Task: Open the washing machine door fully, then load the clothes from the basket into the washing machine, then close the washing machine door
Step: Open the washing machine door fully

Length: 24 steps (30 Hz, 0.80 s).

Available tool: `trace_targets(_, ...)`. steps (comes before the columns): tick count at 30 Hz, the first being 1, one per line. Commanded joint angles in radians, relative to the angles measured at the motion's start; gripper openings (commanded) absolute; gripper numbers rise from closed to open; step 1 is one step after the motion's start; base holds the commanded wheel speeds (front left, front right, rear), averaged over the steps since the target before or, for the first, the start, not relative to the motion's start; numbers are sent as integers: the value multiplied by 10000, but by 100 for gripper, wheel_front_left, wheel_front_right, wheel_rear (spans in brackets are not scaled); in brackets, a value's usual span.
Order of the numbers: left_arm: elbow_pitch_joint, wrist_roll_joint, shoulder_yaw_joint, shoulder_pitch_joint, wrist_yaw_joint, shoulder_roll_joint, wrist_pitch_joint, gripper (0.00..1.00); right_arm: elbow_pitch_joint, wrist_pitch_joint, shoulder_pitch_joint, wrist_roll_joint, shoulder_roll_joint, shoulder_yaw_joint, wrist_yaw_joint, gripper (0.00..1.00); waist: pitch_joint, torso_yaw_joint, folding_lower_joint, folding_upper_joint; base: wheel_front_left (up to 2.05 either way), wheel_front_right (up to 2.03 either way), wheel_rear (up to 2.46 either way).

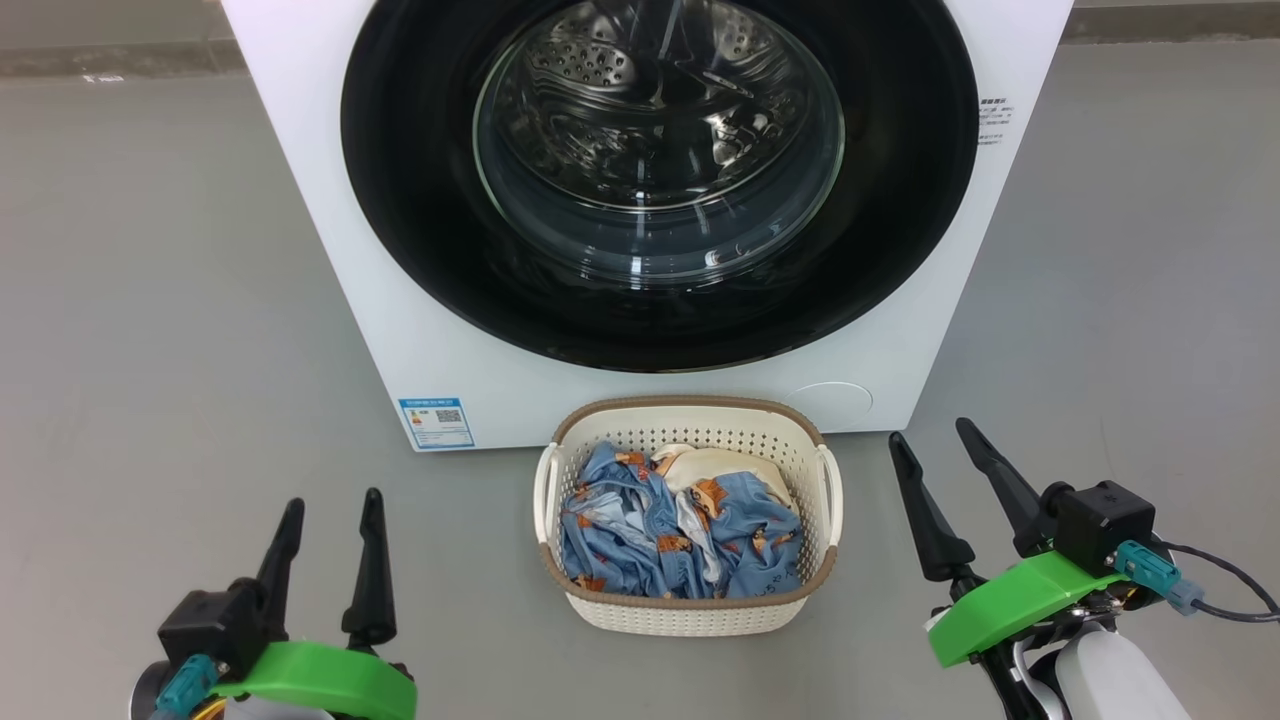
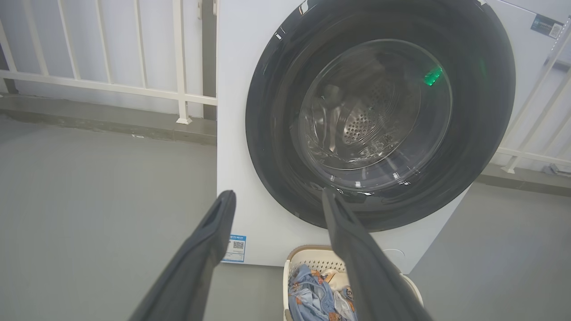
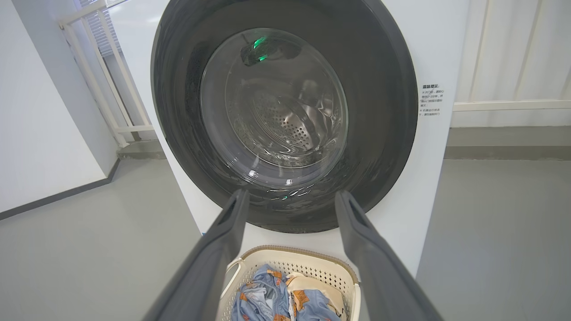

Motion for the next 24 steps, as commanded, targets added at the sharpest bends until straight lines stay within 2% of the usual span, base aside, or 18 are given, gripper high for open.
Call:
trace_targets(1,-206,117,329,-449,19,177,-67,100,-226,-122,-312,-38,-17,255,16,100,0,-1,0,-1,20,20,-39)
trace_targets(9,-131,249,347,-451,39,177,-67,100,-204,-122,-304,-19,-15,304,16,100,-1,-4,0,-1,55,55,-110)
trace_targets(24,-322,-146,302,-437,-183,177,-67,100,-180,-122,-332,4,-6,328,16,100,-12,-74,0,-1,109,109,-218)
